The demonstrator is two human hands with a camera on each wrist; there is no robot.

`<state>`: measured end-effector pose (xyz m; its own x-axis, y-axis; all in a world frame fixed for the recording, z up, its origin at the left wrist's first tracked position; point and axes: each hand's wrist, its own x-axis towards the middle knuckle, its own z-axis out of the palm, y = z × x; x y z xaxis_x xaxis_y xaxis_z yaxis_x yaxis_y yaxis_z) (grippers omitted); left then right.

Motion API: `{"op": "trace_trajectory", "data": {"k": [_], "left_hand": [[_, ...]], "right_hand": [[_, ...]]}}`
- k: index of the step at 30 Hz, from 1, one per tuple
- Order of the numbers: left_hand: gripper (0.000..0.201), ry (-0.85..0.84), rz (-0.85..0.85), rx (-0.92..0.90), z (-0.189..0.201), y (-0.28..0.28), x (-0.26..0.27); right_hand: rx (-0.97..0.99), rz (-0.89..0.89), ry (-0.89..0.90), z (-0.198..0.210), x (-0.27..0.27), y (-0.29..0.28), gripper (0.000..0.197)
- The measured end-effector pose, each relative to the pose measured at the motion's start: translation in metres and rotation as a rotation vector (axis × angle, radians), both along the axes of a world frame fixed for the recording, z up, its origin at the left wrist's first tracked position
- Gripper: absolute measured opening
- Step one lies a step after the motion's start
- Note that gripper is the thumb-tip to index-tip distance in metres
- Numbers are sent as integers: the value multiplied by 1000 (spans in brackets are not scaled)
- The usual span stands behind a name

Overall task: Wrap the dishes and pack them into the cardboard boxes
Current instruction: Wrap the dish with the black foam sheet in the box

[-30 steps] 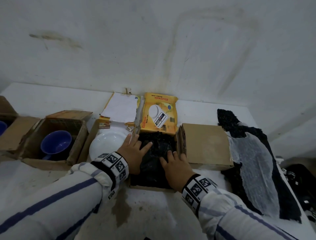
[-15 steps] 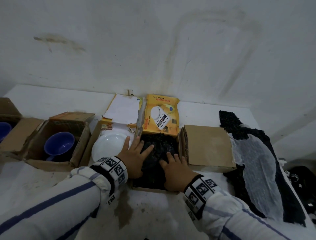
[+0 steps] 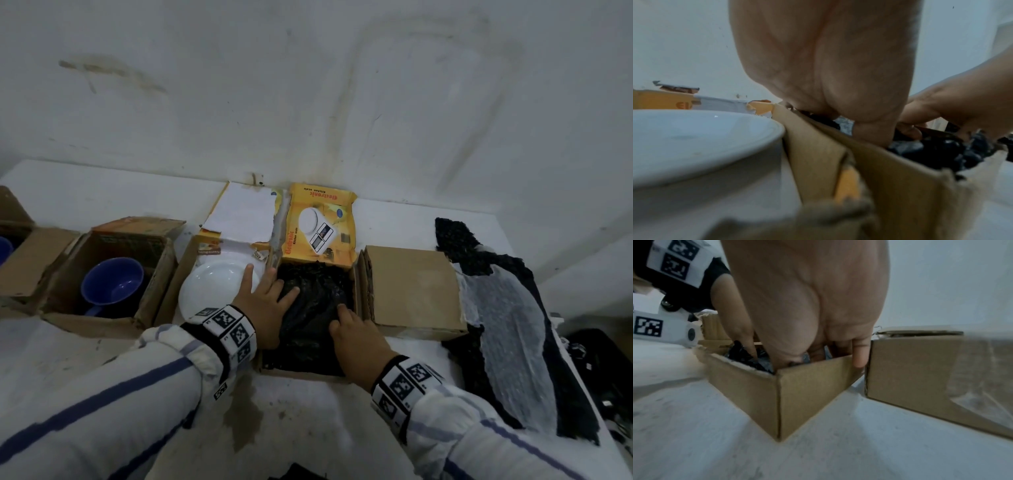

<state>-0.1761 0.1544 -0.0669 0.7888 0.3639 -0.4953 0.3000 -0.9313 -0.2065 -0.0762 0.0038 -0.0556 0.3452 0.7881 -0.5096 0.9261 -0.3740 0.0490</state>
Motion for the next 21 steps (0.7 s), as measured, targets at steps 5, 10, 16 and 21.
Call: {"op": "trace_trajectory", "data": {"k": [5,10,16,21], "left_hand": [[104,-85,21,-93,4,6,-11],[108,-29,64,-177,6,2,-20],[106,-52,55,-58,-9,-13,-18],[106,-71,51,-173,-8,-7,-23]], "right_hand": [[5,37,182,16,14,1,30],[-86,217,32,18,5,0,24],[-43,289,-1,10,-7,-3,24],[-208,223,56,21,-1,3,23]]}}
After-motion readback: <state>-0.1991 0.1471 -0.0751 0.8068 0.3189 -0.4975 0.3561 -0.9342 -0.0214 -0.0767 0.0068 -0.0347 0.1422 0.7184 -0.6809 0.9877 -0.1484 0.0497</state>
